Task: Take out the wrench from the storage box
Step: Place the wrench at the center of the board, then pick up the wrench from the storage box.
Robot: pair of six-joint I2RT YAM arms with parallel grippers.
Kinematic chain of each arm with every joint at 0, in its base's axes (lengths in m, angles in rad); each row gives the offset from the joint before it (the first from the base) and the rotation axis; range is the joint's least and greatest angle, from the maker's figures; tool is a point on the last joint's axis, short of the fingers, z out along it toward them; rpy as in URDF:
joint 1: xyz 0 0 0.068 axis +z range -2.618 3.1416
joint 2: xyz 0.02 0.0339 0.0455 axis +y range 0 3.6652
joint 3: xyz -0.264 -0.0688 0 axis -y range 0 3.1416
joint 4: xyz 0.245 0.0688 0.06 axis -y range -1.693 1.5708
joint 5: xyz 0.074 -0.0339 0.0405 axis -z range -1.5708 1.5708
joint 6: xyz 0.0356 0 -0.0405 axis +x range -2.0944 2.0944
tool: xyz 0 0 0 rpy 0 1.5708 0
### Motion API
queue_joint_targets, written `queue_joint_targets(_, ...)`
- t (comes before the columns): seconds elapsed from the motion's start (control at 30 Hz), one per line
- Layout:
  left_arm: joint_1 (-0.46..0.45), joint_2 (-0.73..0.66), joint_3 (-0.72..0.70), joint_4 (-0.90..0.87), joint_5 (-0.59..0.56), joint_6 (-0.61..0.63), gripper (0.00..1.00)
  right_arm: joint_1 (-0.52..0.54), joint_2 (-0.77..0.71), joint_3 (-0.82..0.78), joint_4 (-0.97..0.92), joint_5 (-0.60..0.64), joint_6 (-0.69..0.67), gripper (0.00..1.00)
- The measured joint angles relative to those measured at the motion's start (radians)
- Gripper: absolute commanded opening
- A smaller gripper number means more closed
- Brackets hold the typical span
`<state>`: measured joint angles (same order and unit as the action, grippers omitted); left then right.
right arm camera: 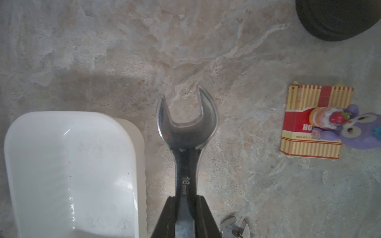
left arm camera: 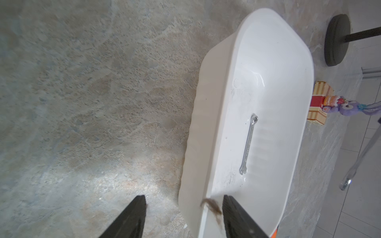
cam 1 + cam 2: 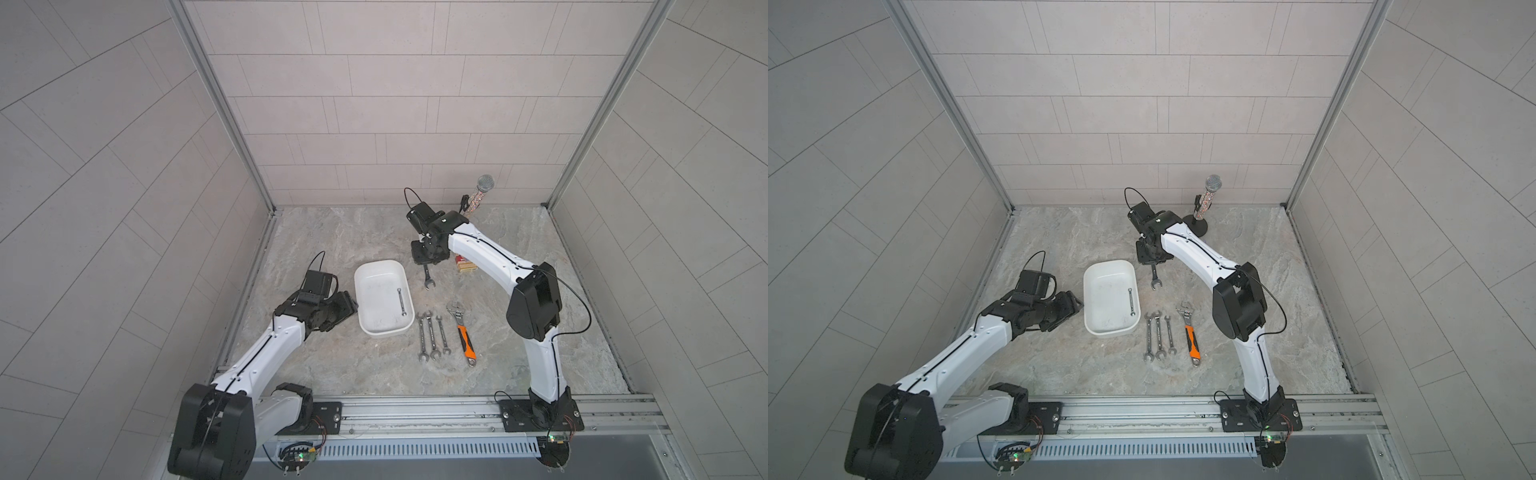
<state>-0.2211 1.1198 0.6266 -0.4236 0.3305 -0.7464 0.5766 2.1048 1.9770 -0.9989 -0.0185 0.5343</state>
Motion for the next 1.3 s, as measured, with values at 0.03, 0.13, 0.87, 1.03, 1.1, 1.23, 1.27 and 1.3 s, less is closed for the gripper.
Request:
queue_joint_targets(0.03, 0.0, 0.006, 0.004, 0.0, -0.001, 0.0, 0.67, -0.008, 0.013, 0.0, 0.008, -0.002, -0.002, 0.12)
queue_joint_targets(0.13, 0.0, 0.023, 0.011, 0.0, -0.002, 0.0, 0.69, -0.02, 0.06, -0.003, 0.042, -0.015, -0.004, 0.12)
queue_joint_targets(0.87, -0.006, 0.061, 0.023, 0.029, 0.013, -0.009, 0.65, -0.021, 0.16, -0.153, 0.227, -0.084, 0.036, 0.23)
queue_joint_targets(1.03, -0.018, 0.067, 0.023, 0.041, 0.021, -0.022, 0.61, -0.021, 0.16, -0.153, 0.243, -0.092, 0.043, 0.33)
queue_joint_targets(1.1, -0.023, 0.068, 0.018, 0.05, 0.02, -0.024, 0.59, -0.021, 0.16, -0.153, 0.243, -0.098, 0.04, 0.37)
queue_joint_targets(1.23, -0.027, 0.068, -0.005, 0.069, 0.021, -0.039, 0.53, -0.019, 0.148, -0.153, 0.226, -0.107, 0.034, 0.39)
queue_joint_targets(1.27, -0.028, 0.068, -0.008, 0.07, 0.021, -0.042, 0.51, -0.016, 0.132, -0.159, 0.22, -0.103, 0.031, 0.39)
queue_joint_targets(1.3, -0.03, 0.068, -0.008, 0.073, 0.021, -0.046, 0.49, -0.01, 0.106, -0.172, 0.215, -0.091, 0.026, 0.36)
